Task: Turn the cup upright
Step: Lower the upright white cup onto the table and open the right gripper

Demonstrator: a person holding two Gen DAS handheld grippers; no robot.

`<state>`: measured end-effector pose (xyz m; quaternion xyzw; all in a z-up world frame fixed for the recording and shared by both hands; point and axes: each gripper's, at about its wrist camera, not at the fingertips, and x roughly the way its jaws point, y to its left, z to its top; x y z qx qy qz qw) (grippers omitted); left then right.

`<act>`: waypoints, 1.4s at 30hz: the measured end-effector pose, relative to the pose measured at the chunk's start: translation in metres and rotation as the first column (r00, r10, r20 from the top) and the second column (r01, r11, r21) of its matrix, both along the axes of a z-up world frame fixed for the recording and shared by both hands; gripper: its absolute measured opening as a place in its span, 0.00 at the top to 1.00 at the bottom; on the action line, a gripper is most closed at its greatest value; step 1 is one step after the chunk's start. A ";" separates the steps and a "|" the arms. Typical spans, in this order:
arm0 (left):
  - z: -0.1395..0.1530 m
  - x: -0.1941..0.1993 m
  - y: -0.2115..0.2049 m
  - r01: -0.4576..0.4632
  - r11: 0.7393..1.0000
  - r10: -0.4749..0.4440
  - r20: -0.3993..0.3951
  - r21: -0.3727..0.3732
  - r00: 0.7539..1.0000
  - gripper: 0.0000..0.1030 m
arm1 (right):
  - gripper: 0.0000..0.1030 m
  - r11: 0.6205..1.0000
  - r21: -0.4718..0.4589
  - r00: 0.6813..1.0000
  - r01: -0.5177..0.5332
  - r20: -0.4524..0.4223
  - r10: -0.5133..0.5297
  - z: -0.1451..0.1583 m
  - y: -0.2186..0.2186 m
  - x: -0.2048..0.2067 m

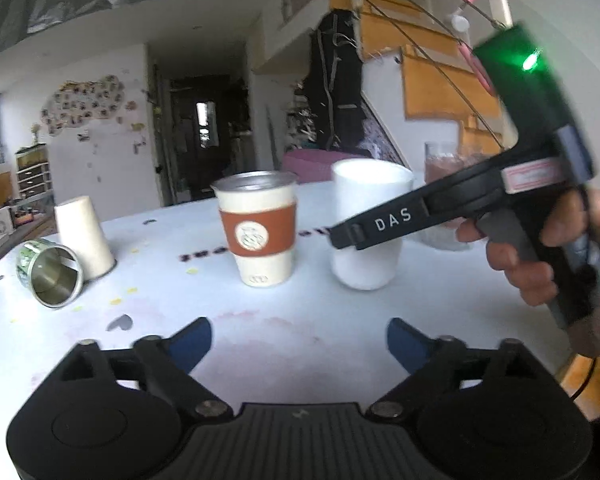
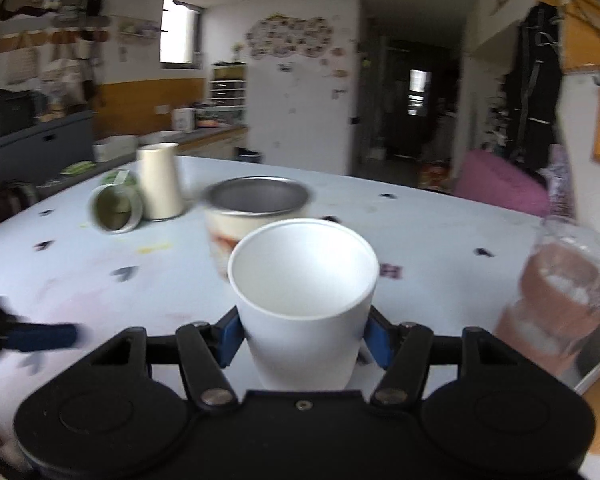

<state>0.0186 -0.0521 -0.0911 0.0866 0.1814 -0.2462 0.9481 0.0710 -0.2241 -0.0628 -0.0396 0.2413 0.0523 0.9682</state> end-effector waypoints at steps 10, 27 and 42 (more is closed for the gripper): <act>0.006 0.005 0.007 -0.072 0.997 0.071 -0.018 -0.036 0.997 0.03 | 0.38 0.996 0.017 0.995 0.083 -0.059 -0.082 -0.002 -0.027 0.050; 0.037 0.012 0.016 -0.206 0.974 0.200 -0.073 -0.097 0.977 0.00 | 0.19 0.994 0.072 0.996 0.076 -0.042 -0.074 0.015 -0.032 0.017; 0.088 -0.004 0.012 -0.268 0.958 0.266 -0.035 -0.100 0.963 0.00 | 0.00 0.979 0.088 0.981 0.184 0.052 -0.189 0.071 -0.050 -0.065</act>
